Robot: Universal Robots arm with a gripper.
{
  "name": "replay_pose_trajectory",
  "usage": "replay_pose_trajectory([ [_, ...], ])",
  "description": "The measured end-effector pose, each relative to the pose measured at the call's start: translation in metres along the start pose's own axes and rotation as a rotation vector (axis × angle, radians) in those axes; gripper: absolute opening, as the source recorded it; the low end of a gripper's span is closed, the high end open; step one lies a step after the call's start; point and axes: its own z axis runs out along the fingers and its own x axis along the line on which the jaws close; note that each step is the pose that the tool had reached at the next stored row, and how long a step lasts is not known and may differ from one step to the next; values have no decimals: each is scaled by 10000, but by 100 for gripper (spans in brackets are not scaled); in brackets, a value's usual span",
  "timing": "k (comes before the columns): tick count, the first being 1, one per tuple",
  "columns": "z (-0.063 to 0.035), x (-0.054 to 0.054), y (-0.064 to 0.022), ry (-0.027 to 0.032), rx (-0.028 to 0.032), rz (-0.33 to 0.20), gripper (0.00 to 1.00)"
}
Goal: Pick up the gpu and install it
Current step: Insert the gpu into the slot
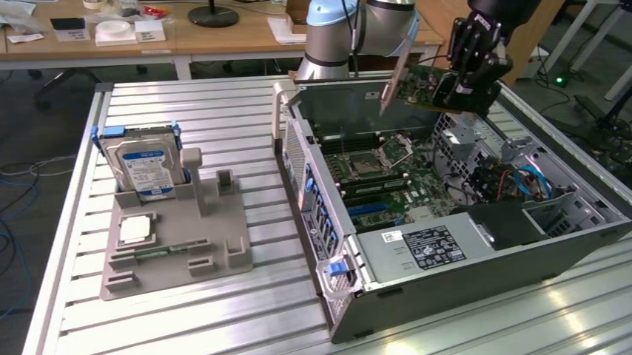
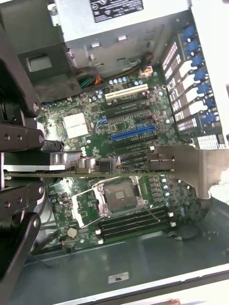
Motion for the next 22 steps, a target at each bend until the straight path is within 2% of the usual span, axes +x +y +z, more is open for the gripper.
replay_pose_trajectory([
  [2,0,1,1,7,28,-262,28],
  [6,1,2,1,-18,191,-530,28],
  [9,3,2,0,-33,268,-582,28],
  [12,6,1,0,-57,424,-592,28],
  [15,9,2,0,-64,529,-623,28],
  [18,11,2,0,-73,594,-825,28],
  [22,14,1,0,-64,613,-1385,28],
])
